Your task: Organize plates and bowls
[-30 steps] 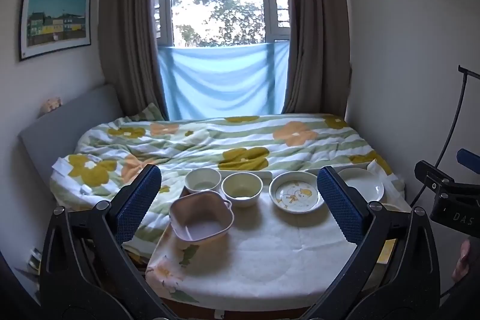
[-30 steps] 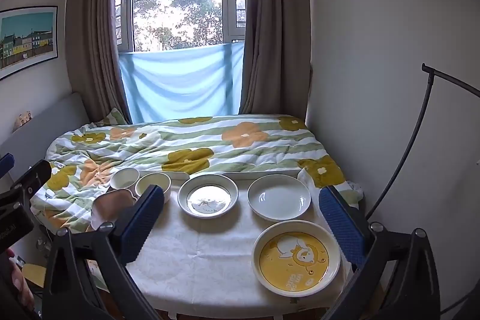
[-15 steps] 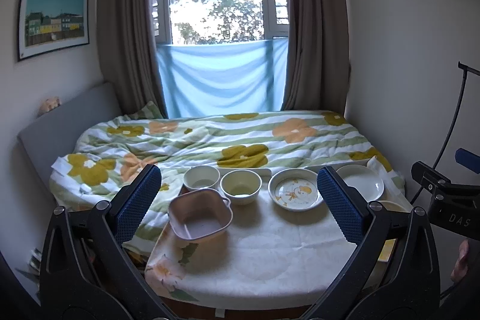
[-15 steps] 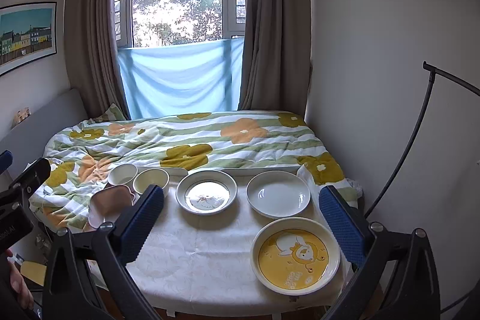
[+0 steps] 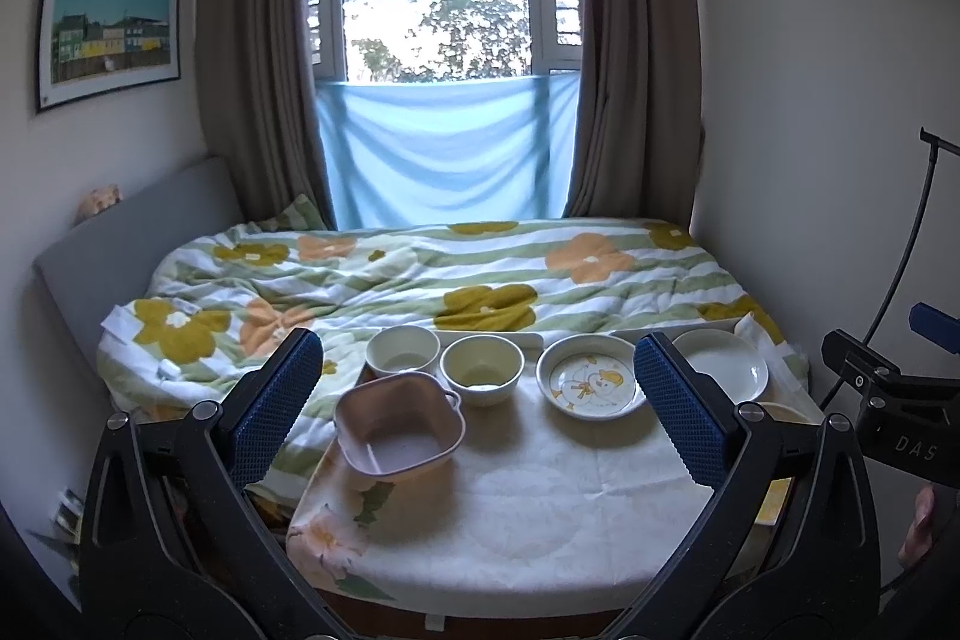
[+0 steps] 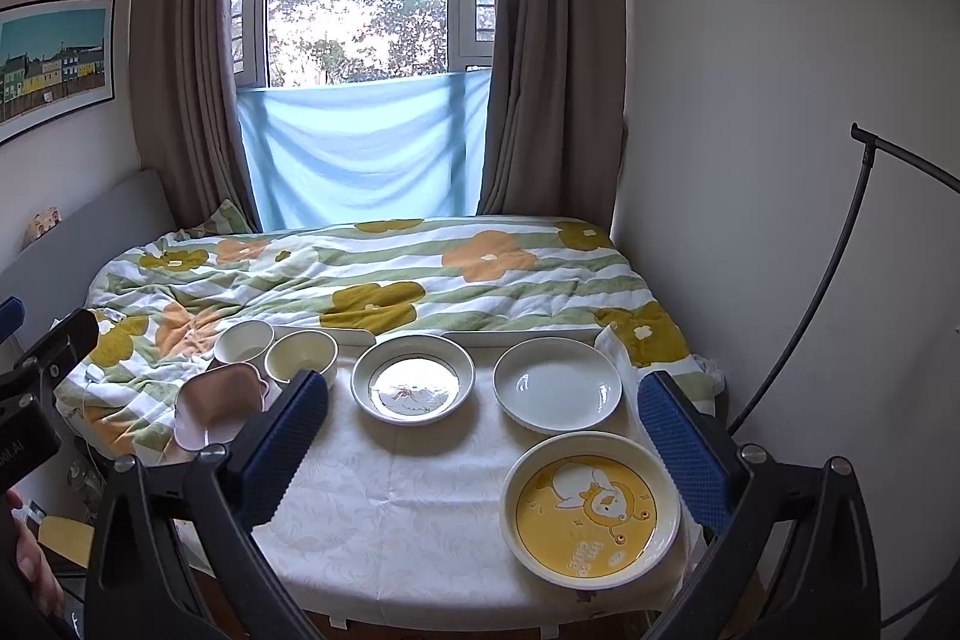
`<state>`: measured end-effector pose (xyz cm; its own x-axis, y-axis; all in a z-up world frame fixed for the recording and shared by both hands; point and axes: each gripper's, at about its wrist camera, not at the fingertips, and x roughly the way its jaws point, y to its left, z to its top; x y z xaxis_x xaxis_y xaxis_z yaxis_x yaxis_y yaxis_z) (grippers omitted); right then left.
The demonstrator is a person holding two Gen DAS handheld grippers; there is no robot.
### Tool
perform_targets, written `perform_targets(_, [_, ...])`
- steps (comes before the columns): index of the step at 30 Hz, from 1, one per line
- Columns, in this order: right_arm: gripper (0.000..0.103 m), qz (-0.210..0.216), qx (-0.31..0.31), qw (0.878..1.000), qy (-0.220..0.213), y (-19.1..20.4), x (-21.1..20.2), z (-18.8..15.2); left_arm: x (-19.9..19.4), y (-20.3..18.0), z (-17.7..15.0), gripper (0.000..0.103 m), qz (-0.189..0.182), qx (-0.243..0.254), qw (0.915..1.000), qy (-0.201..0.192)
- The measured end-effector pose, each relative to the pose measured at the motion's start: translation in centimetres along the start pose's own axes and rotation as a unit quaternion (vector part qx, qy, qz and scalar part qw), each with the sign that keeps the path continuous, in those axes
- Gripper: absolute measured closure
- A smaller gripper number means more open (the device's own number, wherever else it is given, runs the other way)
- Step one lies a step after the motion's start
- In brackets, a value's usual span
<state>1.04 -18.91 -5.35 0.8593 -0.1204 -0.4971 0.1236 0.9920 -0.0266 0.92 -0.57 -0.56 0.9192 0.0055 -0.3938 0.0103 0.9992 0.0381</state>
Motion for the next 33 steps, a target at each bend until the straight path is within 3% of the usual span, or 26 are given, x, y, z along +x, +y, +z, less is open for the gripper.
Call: perform_targets(33, [0.0, 0.001, -0.002, 1.0, 0.002, 0.33, -0.13, -0.08, -0.09, -0.27, -0.35, 0.0, -0.003, -0.002, 1.0, -0.001])
